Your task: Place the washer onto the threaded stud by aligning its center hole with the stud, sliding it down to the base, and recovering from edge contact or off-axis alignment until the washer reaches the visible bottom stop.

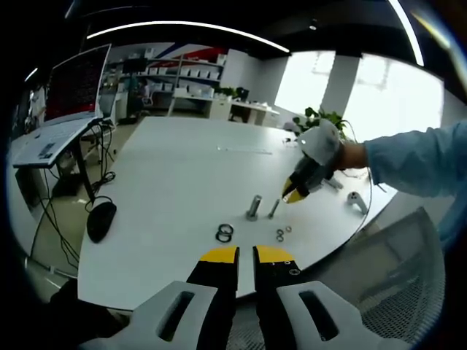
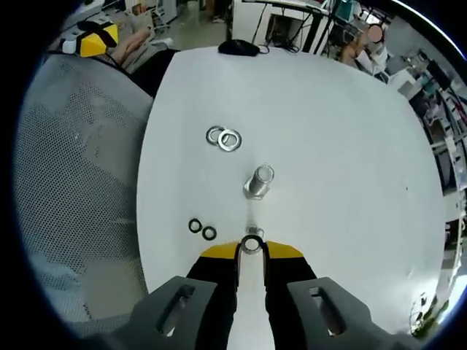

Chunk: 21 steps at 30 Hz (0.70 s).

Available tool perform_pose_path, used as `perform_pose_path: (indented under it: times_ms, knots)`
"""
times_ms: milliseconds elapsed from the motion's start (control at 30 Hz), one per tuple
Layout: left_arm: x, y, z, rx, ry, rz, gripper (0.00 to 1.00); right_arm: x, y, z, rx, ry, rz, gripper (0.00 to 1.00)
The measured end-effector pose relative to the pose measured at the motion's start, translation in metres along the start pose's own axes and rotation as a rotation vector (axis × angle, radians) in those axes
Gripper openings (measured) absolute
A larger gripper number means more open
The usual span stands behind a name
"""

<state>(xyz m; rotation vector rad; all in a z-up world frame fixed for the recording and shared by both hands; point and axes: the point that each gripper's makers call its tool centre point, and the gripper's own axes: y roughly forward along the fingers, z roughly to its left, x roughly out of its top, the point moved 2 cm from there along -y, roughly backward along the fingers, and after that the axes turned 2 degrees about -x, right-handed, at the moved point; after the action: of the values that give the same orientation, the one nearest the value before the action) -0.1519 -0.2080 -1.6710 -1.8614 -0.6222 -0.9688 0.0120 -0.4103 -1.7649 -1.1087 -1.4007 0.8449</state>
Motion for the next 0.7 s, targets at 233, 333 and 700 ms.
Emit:
perform_pose_path:
  times_ms: [233,333,700]
  knots:
    - [0.0,0.0,0.0,0.001,0.0,0.001,0.05,0.006,0.003,-0.002,-0.012,-0.003,-0.007,0.14]
    - [-0.001,0.0,0.0,0.001,0.0,0.001,0.05,0.006,0.005,-0.003,-0.02,-0.016,0.003,0.14]
    - [-0.001,0.0,0.0,0.0,-0.002,0.006,0.05,0.003,0.013,-0.005,-0.018,0.005,0.008,0.14]
